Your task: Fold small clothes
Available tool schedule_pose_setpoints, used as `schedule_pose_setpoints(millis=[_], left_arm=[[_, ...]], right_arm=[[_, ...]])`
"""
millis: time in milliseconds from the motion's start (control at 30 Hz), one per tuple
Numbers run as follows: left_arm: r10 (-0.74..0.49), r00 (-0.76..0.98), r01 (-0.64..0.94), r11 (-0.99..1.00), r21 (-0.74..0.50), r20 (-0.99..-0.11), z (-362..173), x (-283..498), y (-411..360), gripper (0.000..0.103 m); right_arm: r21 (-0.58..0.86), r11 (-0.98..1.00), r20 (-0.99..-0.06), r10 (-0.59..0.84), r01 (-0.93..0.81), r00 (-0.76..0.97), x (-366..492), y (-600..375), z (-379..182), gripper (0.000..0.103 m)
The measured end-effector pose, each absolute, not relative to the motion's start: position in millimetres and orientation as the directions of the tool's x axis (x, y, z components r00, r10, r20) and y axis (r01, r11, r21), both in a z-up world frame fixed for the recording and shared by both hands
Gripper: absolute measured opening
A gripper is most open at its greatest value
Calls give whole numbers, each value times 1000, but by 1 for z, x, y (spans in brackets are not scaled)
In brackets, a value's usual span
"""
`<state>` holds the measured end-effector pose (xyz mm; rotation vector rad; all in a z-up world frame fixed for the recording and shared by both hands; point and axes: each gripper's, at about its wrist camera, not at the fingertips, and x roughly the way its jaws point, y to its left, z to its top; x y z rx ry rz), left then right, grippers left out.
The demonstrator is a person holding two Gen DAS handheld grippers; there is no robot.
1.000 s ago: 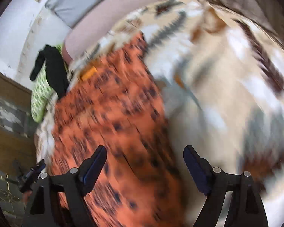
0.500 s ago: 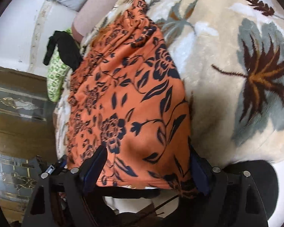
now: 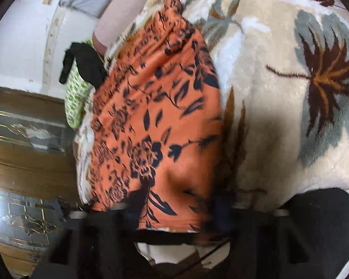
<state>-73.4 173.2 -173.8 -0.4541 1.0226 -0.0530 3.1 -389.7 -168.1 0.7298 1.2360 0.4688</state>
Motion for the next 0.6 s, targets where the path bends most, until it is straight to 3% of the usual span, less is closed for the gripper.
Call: schedule_pose_setpoints(millis=[133, 267, 300, 367, 433, 500, 533, 600], left_arm=[[-238, 616, -116, 916, -385, -751, -134, -85, 168, 9], [-240, 520, -184, 906, -382, -820, -173, -67, 174, 12], [-227, 486, -213, 906, -366, -844, -187, -64, 175, 14], [-226, 475, -241, 896, -373, -850, -196, -64, 176, 28], [-254, 488, -216, 892, -398, -835, -194, -63, 173, 39], [-234, 475, -193, 913, -360, -848, -194, -60, 168, 35], [-221, 469, -191, 920, -342, -855, -194, -59, 167, 10], [-249, 473, -201, 904, -378, -845, -193, -60, 171, 8]], right_arm=[[746, 666, -622, 692, 9, 367, -5, -398, -133, 16], [727, 685, -665, 683, 53, 301, 7, -396, -151, 17], [717, 691, -687, 677, 93, 265, 10, -393, -165, 22], [707, 697, -702, 671, 118, 240, 10, -389, -175, 56], [718, 688, -687, 676, 107, 268, 9, -387, -172, 66], [692, 716, -712, 655, 92, 254, 11, -383, -172, 64], [682, 726, -723, 647, 95, 242, 12, -382, -173, 51], [665, 736, -741, 631, 125, 230, 12, -386, -177, 20]])
